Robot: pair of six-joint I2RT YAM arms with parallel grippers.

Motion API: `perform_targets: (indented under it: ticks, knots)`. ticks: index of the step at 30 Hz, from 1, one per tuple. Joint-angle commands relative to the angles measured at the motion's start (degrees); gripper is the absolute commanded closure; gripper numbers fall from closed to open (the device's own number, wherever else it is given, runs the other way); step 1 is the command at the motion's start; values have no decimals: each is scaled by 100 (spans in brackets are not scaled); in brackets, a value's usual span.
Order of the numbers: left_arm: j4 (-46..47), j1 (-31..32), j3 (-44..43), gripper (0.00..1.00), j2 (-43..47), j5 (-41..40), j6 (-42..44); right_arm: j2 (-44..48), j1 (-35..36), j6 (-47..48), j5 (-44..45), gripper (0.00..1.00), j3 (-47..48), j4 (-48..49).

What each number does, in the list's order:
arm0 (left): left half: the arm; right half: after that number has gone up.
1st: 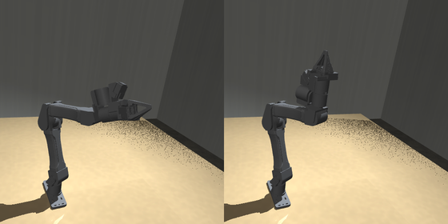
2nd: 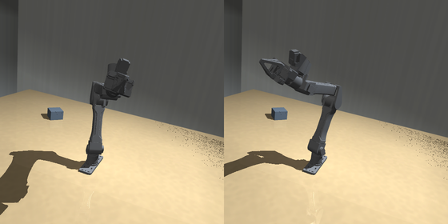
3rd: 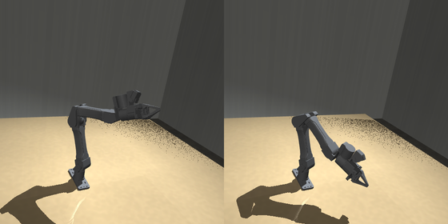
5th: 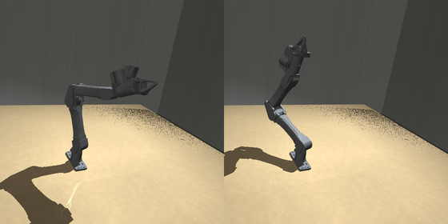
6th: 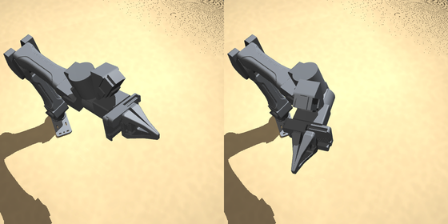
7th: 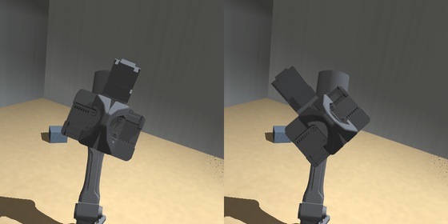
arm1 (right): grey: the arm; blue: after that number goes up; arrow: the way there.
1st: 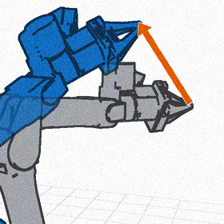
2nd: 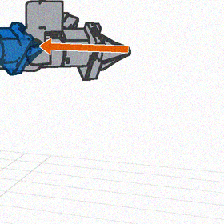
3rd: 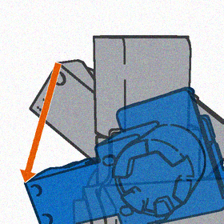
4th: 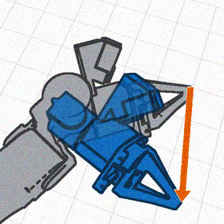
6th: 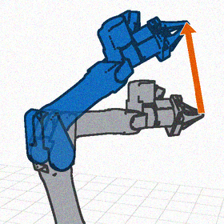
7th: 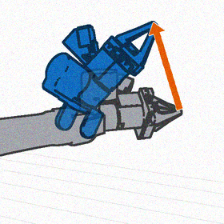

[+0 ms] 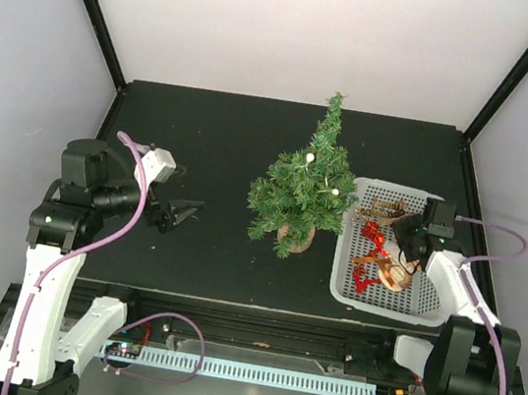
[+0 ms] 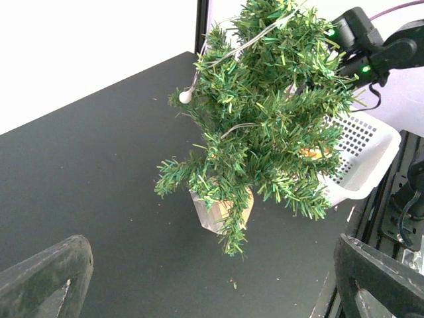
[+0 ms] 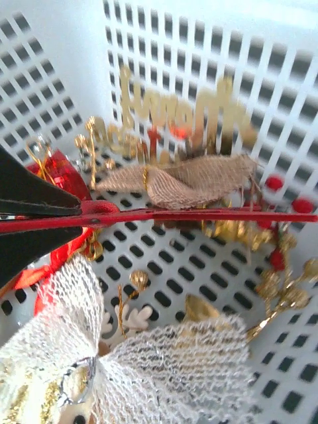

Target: Decorate the small christmas tree

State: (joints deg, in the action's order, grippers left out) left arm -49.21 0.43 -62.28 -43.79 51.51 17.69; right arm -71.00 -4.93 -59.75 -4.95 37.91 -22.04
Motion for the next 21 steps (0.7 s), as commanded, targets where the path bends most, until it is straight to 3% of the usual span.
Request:
perform_targets:
  ticks: [1,10,15,21]
  knots:
    - [149,-43,64,1,119,126,-75,609,-43,376,167,99,168,-163]
    - [211,-57,171,1,178,141,-65,2019,186,1446,-471,99,308,-574]
    - [224,-56,171,1,103,132,-55,2847,1610,2420,790,99,1065,-875]
    - [195,-58,114,1,-8,120,-8,2638,2118,3521,325,99,2103,-1083]
